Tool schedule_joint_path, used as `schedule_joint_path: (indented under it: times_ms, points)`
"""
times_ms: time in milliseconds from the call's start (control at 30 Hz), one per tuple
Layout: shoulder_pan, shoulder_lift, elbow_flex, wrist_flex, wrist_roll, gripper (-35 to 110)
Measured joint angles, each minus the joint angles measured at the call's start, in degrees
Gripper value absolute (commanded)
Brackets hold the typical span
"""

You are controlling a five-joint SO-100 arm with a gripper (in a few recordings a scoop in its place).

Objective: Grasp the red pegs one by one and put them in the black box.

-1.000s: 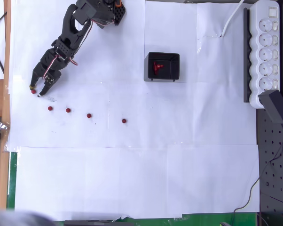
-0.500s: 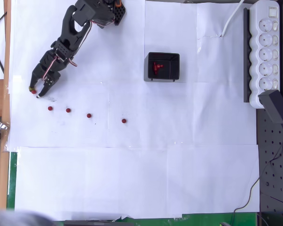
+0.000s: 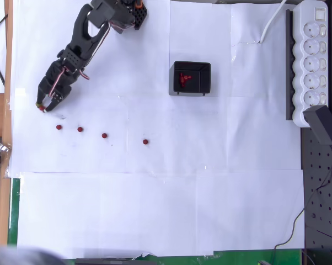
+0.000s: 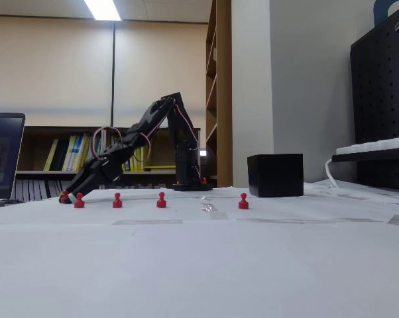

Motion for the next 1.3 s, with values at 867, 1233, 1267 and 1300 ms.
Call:
schedule_joint_path:
  times_ms: [867,1233,1267,1300]
  points:
    - [-85.1,-19.4,28.5,64.3,-61.3,0]
    - [-87.8,-13.2,23.3,55.6,-62.3,0]
    - [-86.9,-13.2,21.9,54.5,-61.9,0]
    - [-85.9,-13.2,20.4,53.4,-61.2,0]
